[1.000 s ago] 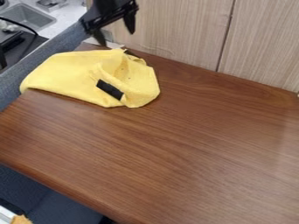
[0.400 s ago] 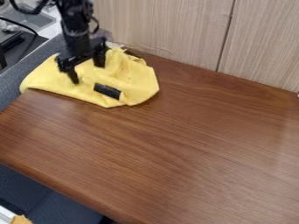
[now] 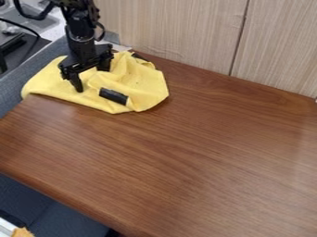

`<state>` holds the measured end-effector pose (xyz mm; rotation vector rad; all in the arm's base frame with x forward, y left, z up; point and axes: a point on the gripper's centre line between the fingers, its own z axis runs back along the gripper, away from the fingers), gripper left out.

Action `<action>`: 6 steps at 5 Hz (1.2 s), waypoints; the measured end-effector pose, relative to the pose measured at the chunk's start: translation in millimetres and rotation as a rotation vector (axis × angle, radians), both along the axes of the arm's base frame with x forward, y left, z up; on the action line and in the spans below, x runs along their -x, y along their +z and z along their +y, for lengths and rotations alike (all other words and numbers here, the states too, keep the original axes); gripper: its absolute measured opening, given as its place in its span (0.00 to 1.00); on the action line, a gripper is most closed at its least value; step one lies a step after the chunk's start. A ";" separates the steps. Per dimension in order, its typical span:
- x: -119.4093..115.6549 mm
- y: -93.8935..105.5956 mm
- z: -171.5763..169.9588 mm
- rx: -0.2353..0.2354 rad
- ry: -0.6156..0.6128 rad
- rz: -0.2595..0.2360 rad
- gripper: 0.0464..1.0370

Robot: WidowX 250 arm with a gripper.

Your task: Move the cloth to right

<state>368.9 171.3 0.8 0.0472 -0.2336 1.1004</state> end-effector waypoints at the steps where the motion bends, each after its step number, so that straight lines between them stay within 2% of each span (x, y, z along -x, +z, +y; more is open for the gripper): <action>1: -3.5 -0.7 -12.0 0.013 -0.040 -0.002 0.96; 2: -10.5 0.9 -33.0 0.021 -0.112 -0.027 0.96; 4: -19.6 3.7 -105.7 0.089 -0.279 -0.057 0.96; 5: -17.0 3.6 -140.8 0.112 -0.370 -0.061 0.96; 6: -7.1 4.2 -173.9 0.112 -0.470 -0.043 0.96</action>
